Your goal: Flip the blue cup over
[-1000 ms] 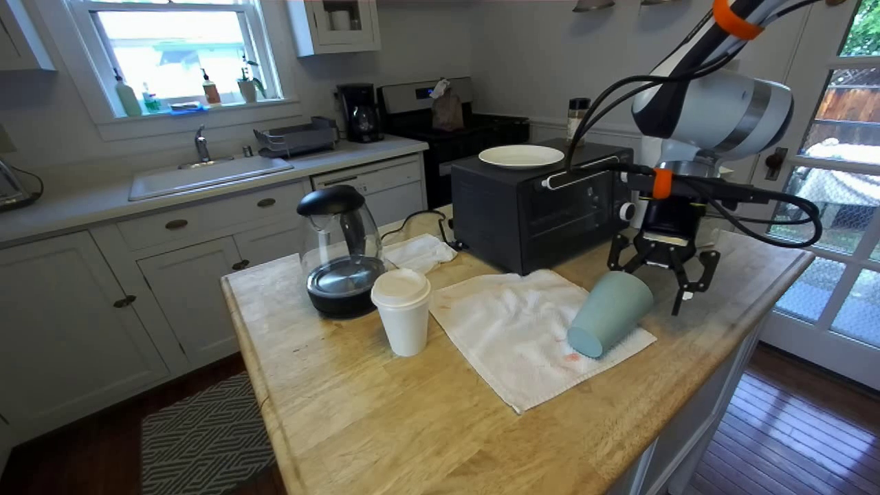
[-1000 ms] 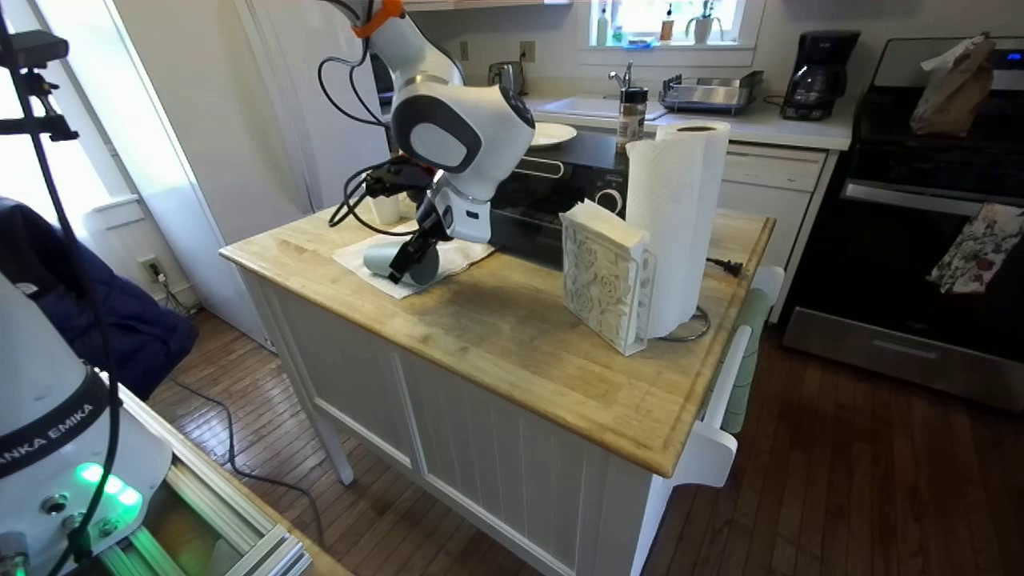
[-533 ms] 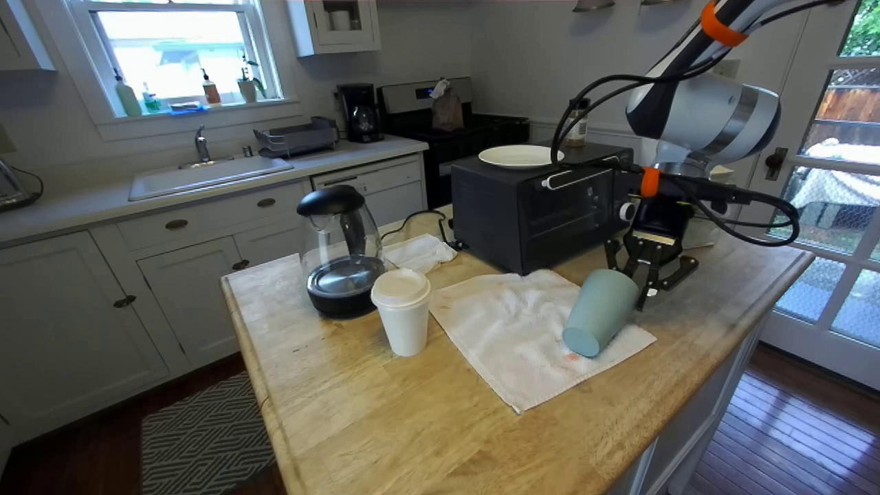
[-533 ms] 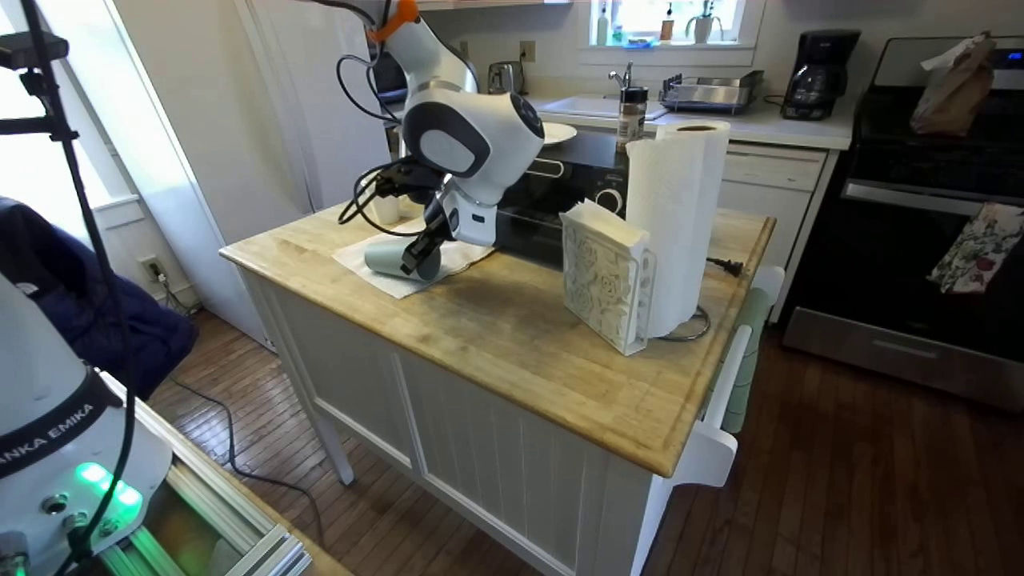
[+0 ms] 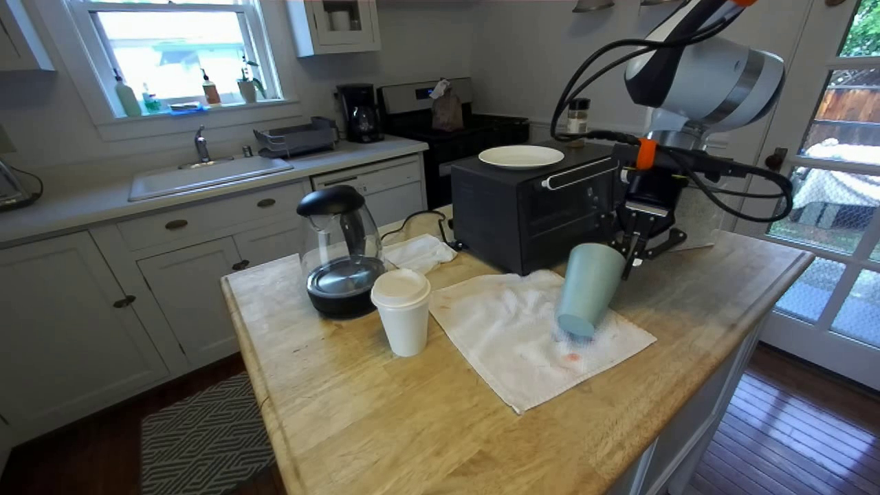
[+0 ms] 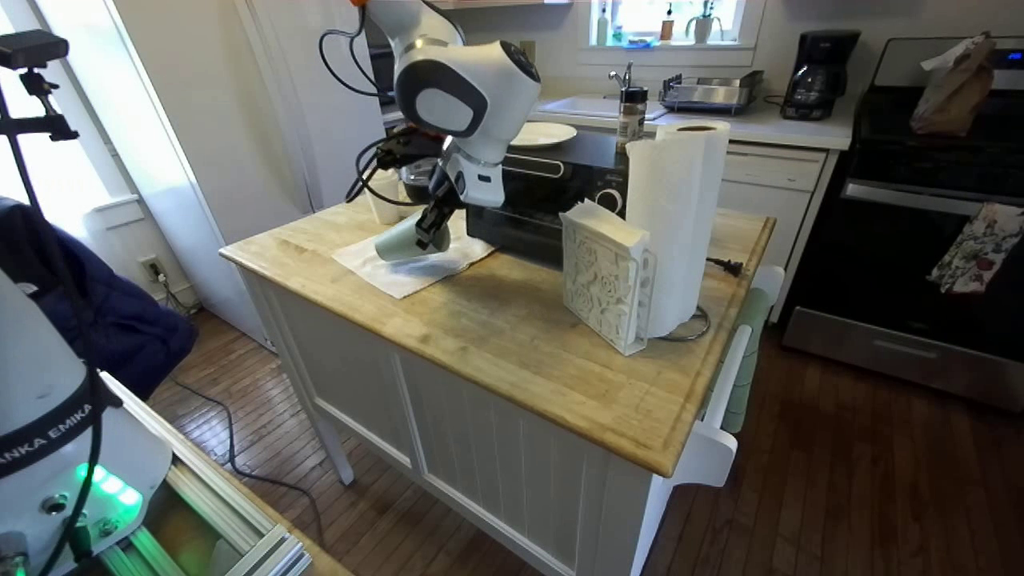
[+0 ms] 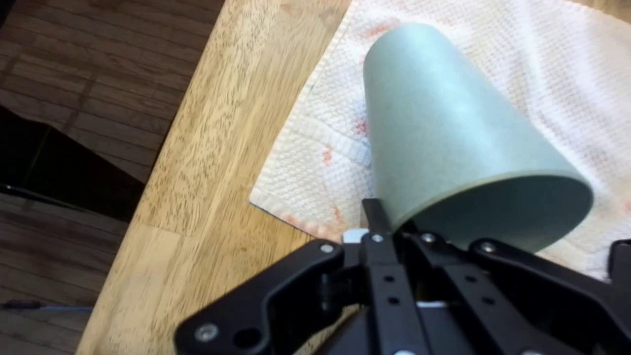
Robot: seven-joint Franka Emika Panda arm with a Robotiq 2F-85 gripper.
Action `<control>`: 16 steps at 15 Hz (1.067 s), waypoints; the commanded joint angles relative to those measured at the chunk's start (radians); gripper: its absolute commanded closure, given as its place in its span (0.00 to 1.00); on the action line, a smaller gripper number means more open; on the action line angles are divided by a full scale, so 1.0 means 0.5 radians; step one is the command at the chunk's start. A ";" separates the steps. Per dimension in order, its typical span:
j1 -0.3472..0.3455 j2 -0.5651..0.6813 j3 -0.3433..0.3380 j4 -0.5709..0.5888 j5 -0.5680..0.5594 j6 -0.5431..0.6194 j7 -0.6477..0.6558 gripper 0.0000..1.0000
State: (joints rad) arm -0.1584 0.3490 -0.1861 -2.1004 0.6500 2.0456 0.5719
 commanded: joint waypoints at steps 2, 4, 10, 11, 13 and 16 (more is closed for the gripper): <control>0.160 -0.288 -0.028 -0.172 -0.387 0.337 0.253 0.99; 0.213 -0.359 -0.015 -0.237 -0.607 0.505 0.402 0.99; 0.342 -0.468 -0.045 -0.420 -1.456 0.970 1.093 0.99; 0.353 -0.473 -0.057 -0.437 -1.617 1.016 1.236 0.99; 0.360 -0.493 -0.068 -0.461 -1.891 1.041 1.490 0.99; 0.349 -0.522 -0.058 -0.475 -2.196 0.995 1.784 0.99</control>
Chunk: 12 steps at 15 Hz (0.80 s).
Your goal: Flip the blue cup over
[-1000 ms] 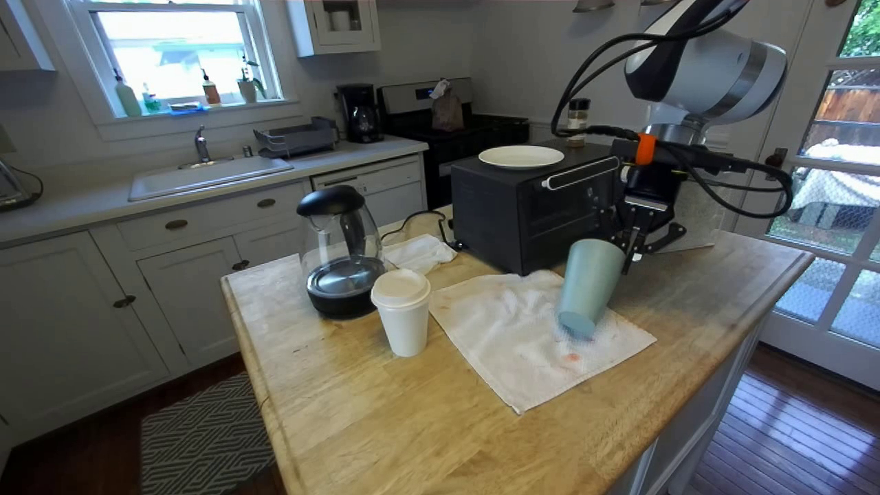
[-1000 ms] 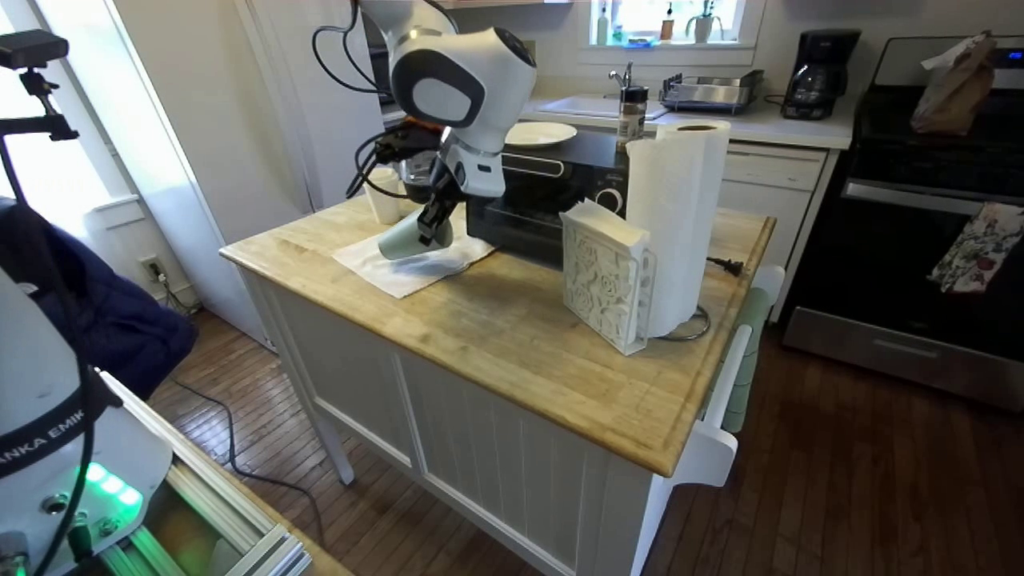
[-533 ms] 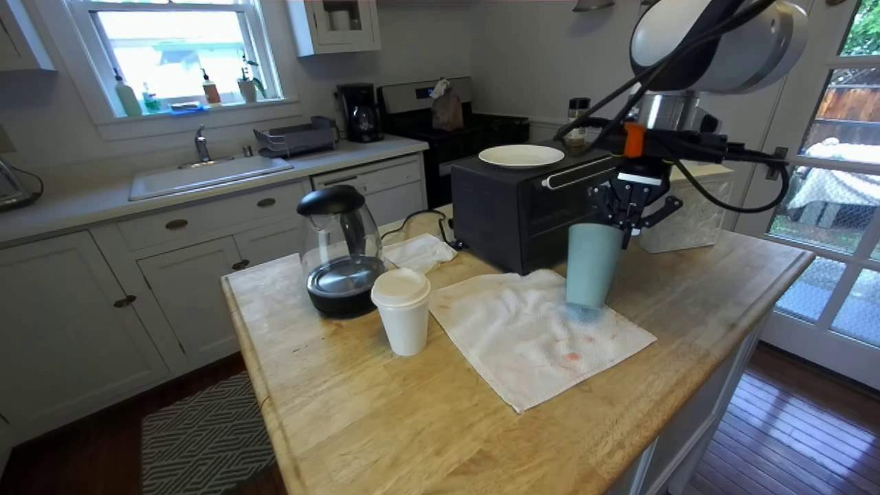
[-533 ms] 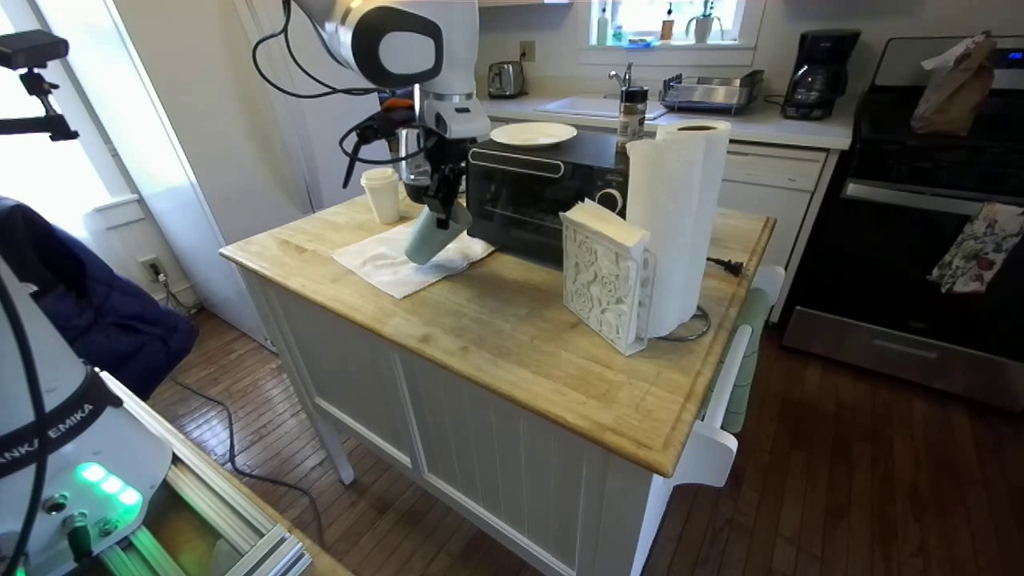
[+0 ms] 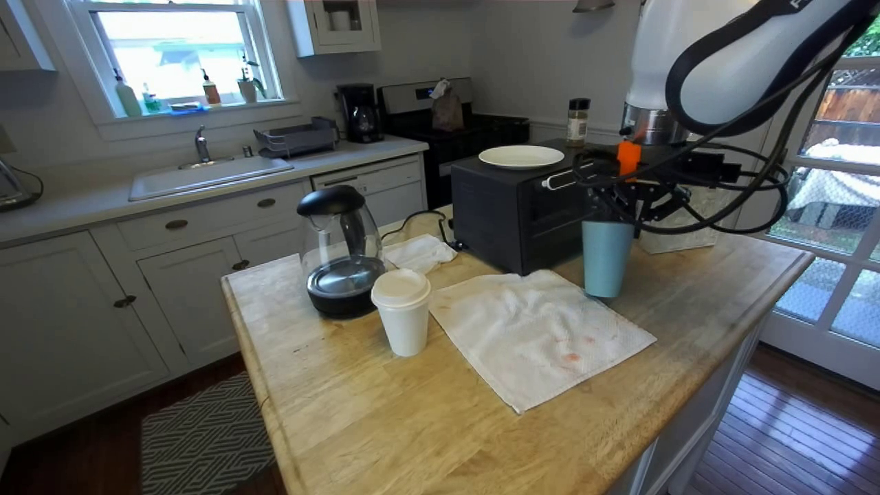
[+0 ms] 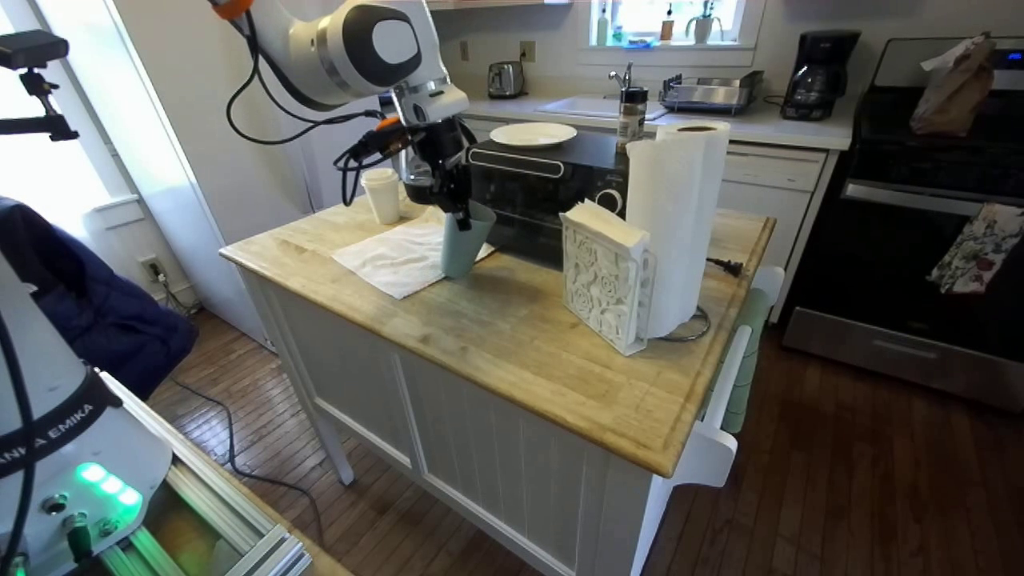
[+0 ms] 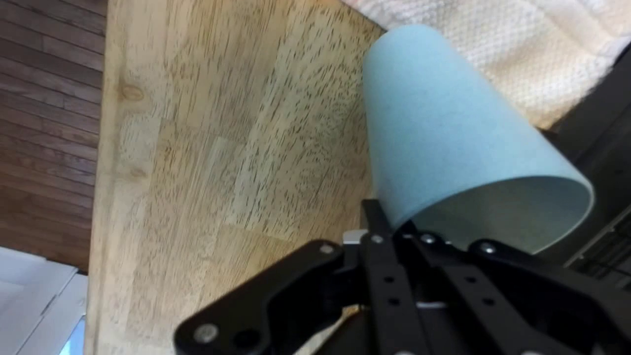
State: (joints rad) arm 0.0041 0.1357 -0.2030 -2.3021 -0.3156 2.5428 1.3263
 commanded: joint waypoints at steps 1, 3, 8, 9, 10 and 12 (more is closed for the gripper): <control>0.020 -0.100 -0.017 -0.070 -0.346 -0.014 0.355 0.99; 0.014 -0.108 -0.002 -0.073 -0.485 -0.040 0.500 0.99; 0.005 -0.075 0.036 -0.088 -0.707 -0.055 0.798 0.99; 0.004 -0.071 0.041 -0.094 -0.749 -0.053 0.857 0.99; 0.002 -0.073 0.049 -0.098 -0.778 -0.057 0.906 0.99; 0.000 -0.077 0.063 -0.107 -0.837 -0.062 0.996 0.99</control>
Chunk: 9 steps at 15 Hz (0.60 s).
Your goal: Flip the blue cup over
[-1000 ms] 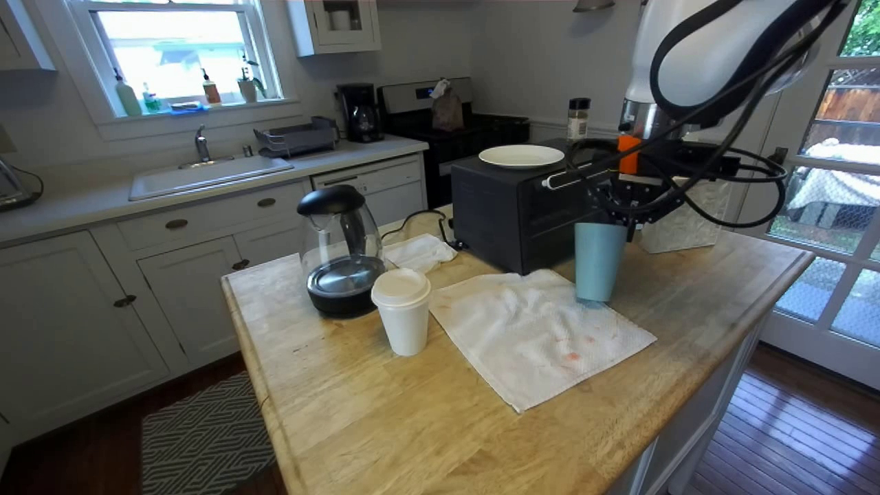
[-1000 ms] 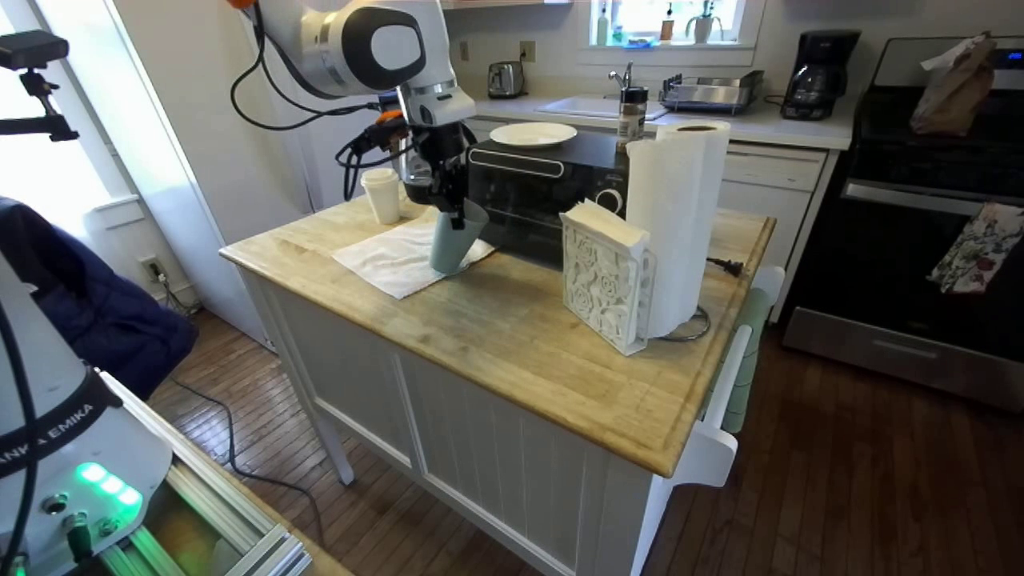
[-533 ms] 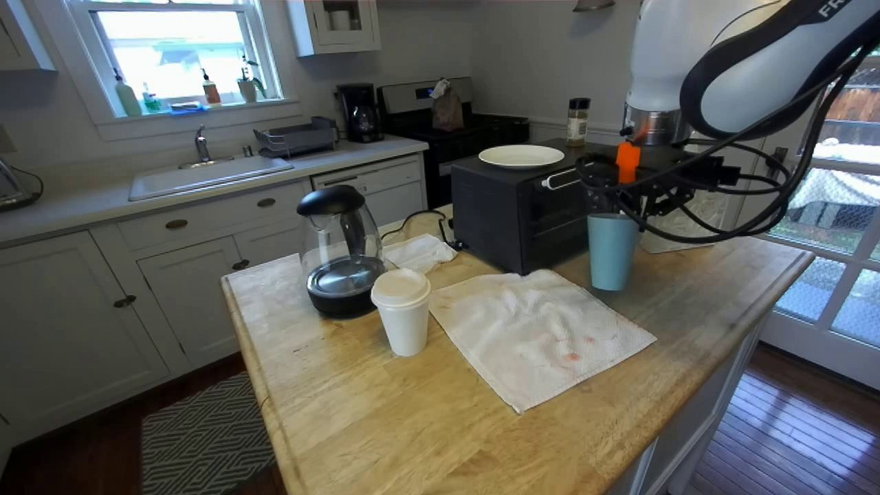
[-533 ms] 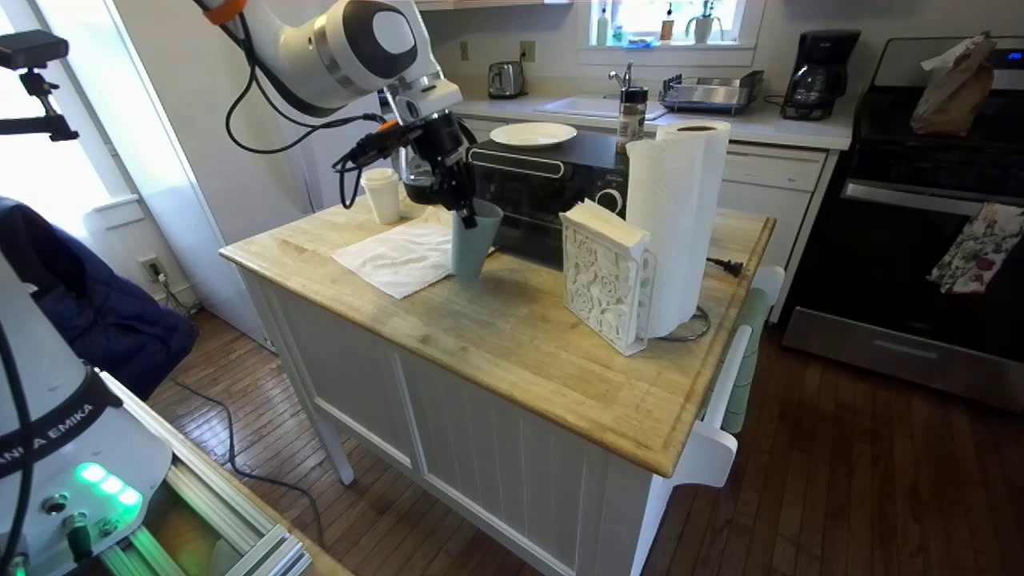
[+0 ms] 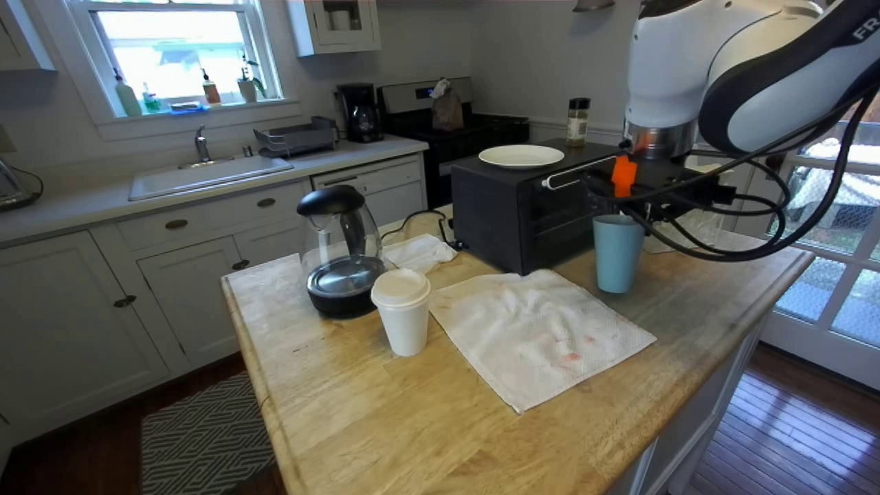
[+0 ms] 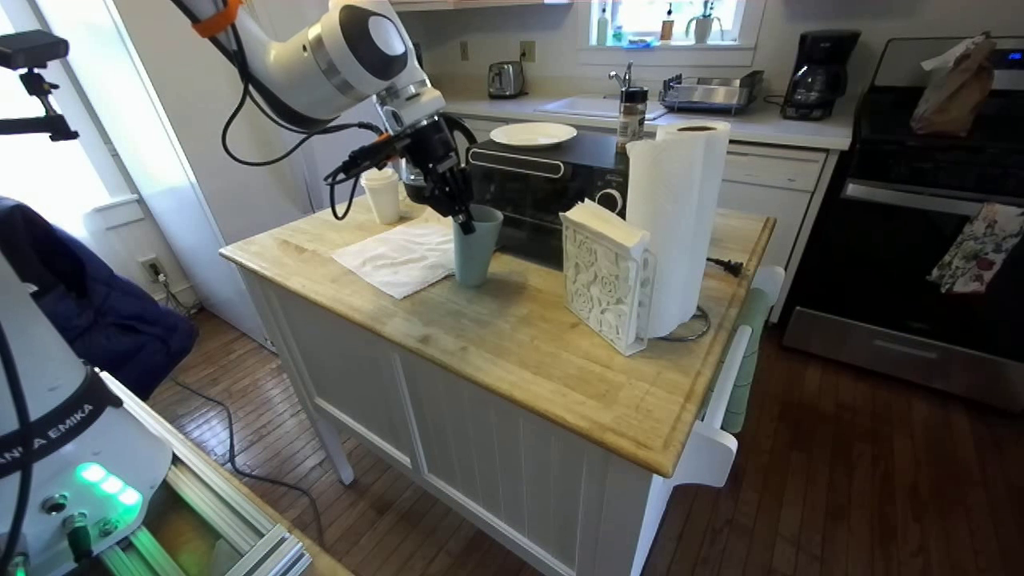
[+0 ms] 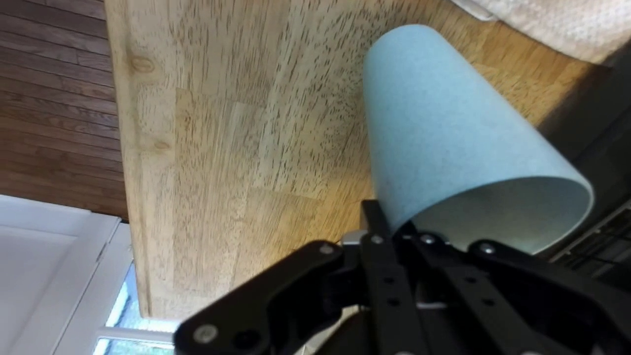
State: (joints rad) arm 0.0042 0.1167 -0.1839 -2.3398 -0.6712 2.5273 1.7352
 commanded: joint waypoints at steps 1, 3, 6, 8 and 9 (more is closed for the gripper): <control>-0.002 -0.040 0.034 -0.035 -0.141 -0.041 0.200 0.99; -0.005 -0.038 0.048 -0.040 -0.152 -0.050 0.235 0.69; -0.011 -0.055 0.065 -0.051 -0.150 -0.059 0.252 0.48; -0.022 -0.084 0.068 -0.058 -0.129 -0.055 0.218 0.34; -0.030 -0.104 0.068 -0.065 -0.115 -0.053 0.182 0.28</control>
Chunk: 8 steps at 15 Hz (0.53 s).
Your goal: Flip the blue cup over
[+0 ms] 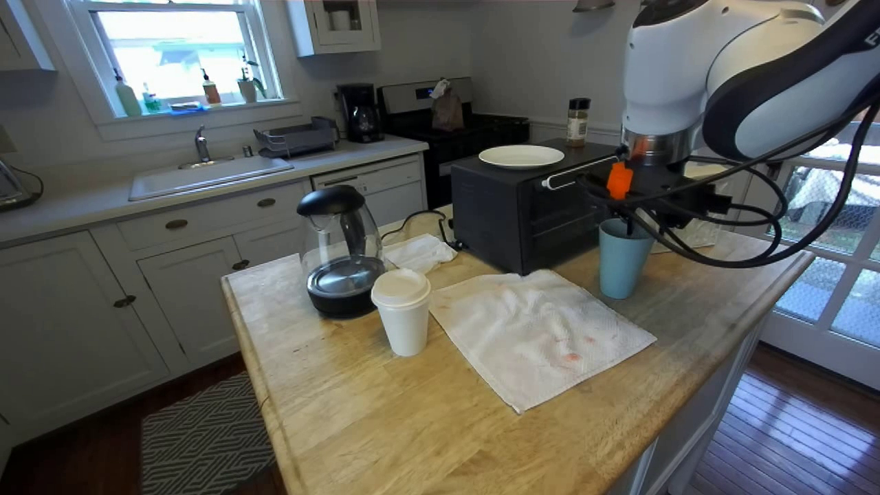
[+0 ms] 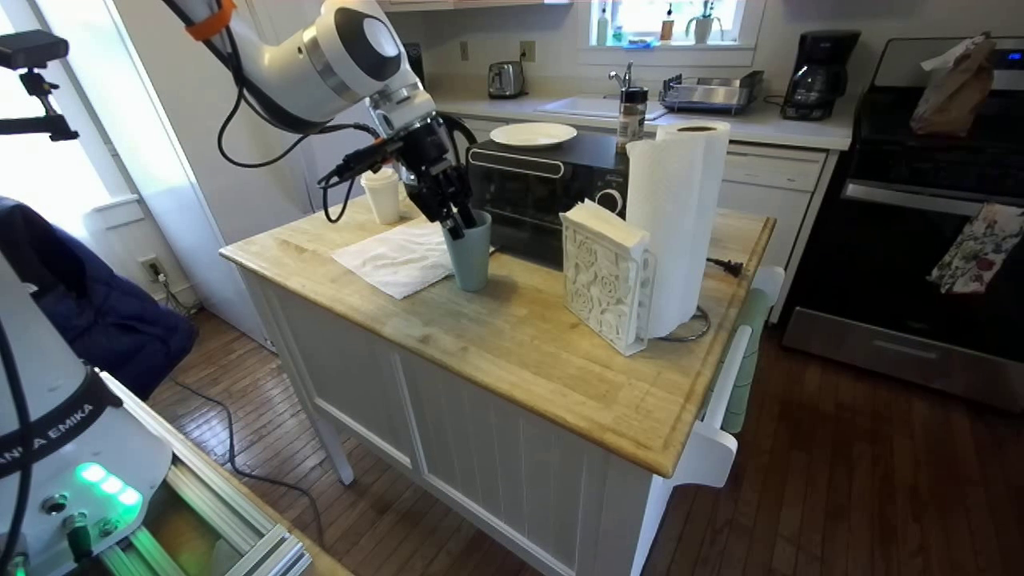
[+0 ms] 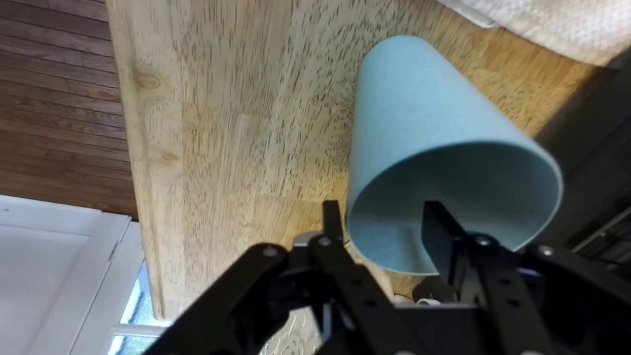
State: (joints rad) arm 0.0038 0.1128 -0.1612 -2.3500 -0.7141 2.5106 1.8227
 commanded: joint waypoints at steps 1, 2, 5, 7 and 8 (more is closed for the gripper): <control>-0.035 -0.115 0.022 -0.045 -0.023 -0.023 -0.003 0.20; -0.045 -0.137 0.024 -0.049 -0.001 -0.027 -0.028 0.14; -0.078 -0.211 0.032 -0.060 0.066 -0.029 -0.159 0.00; -0.104 -0.262 0.036 -0.063 0.134 -0.016 -0.336 0.00; -0.119 -0.287 0.040 -0.074 0.239 0.014 -0.521 0.00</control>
State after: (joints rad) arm -0.0243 0.0359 -0.1606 -2.3532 -0.6897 2.5065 1.7305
